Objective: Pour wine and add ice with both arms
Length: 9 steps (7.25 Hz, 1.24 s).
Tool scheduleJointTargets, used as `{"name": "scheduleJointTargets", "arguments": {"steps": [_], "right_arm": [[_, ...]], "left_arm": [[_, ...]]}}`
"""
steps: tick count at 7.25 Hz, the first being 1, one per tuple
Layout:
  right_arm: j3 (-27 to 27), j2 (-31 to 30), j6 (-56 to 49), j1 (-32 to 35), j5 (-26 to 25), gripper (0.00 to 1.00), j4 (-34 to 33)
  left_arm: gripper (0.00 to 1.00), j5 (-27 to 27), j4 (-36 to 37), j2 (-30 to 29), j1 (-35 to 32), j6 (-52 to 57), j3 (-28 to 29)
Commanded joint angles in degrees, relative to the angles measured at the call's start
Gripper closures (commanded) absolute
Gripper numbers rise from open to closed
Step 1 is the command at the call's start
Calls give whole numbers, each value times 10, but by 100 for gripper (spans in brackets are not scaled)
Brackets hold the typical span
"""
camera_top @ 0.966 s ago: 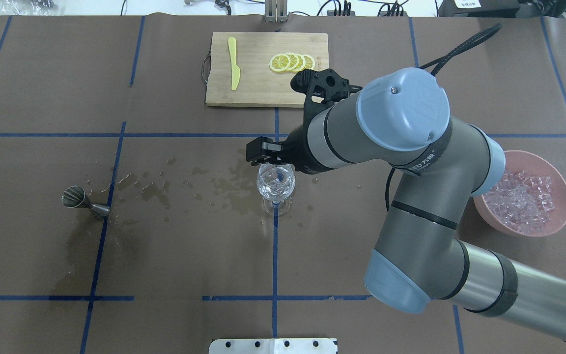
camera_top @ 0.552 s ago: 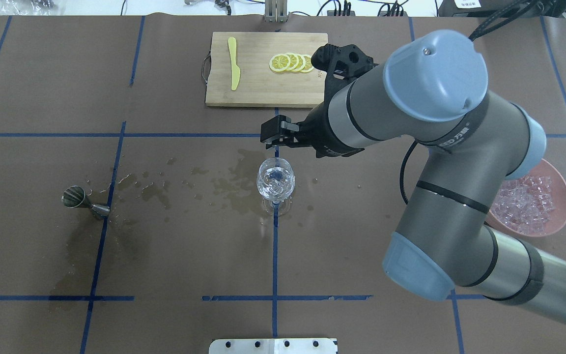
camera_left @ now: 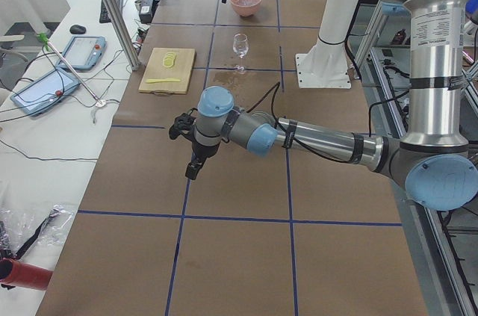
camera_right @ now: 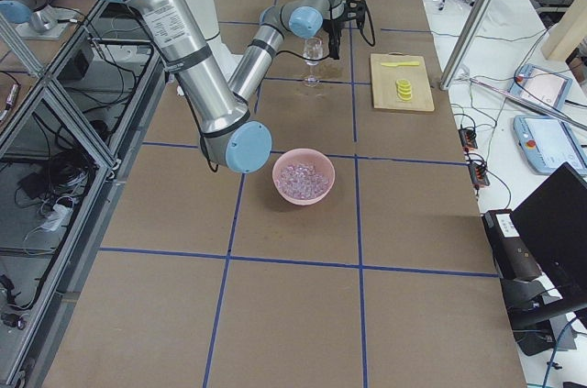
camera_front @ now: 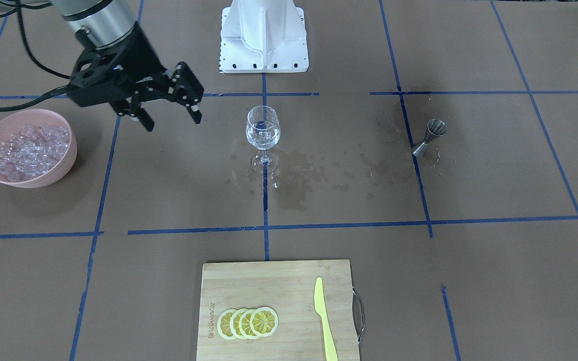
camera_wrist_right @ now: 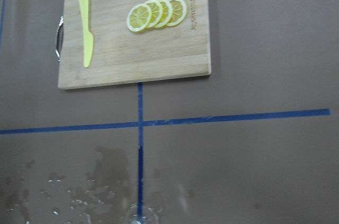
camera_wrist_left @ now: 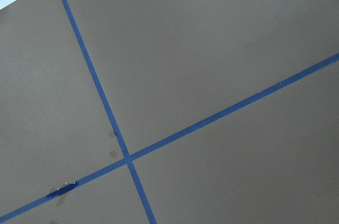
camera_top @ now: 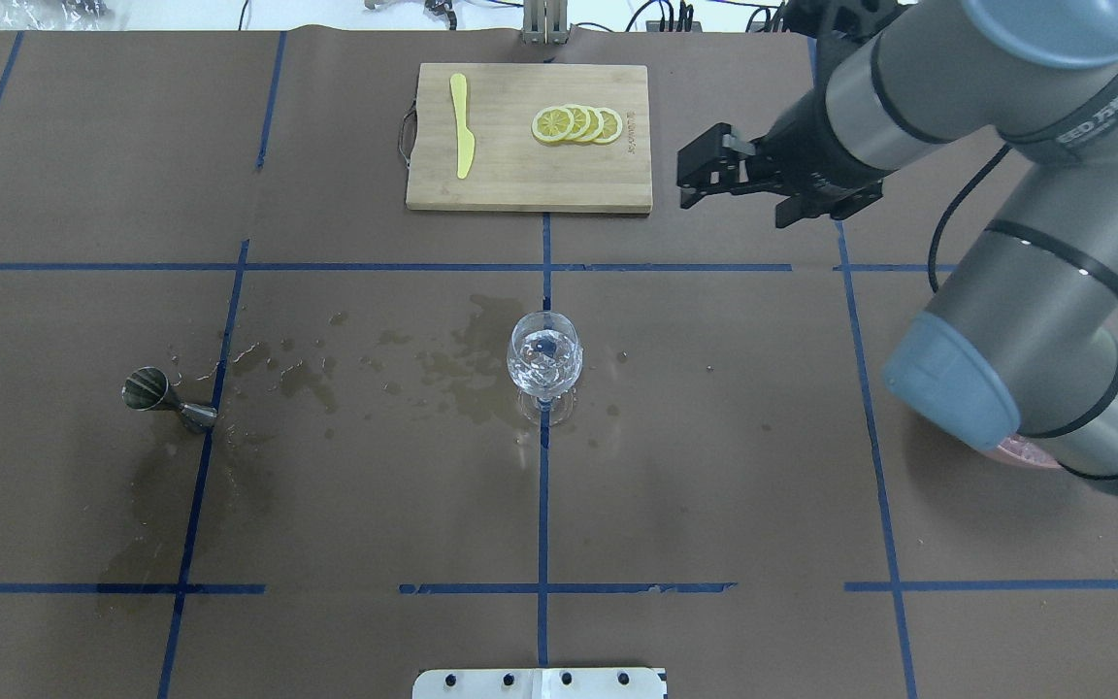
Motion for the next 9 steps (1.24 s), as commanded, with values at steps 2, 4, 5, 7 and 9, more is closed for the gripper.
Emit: {"name": "scheduleJointTargets", "arguments": {"steps": [2,4,5,7,9], "right_arm": [[-19,-70,-265,68,4,0,-107],[-26,-136,-386,116,9,0,-111],[-40,-168,-453,152,22,0,-110],[-110,-207,-613,250,88,0,-104],[-183,-222,-701,335,139,0,-104]], "left_arm": [[0,-17,5,0,-21,-4,18],[0,-22,34,-3,-20,-1,21],[0,-23,45,-3,-21,-1,22],[0,-40,57,-3,-42,-1,36],[0,-73,78,-3,-52,-3,55]]}}
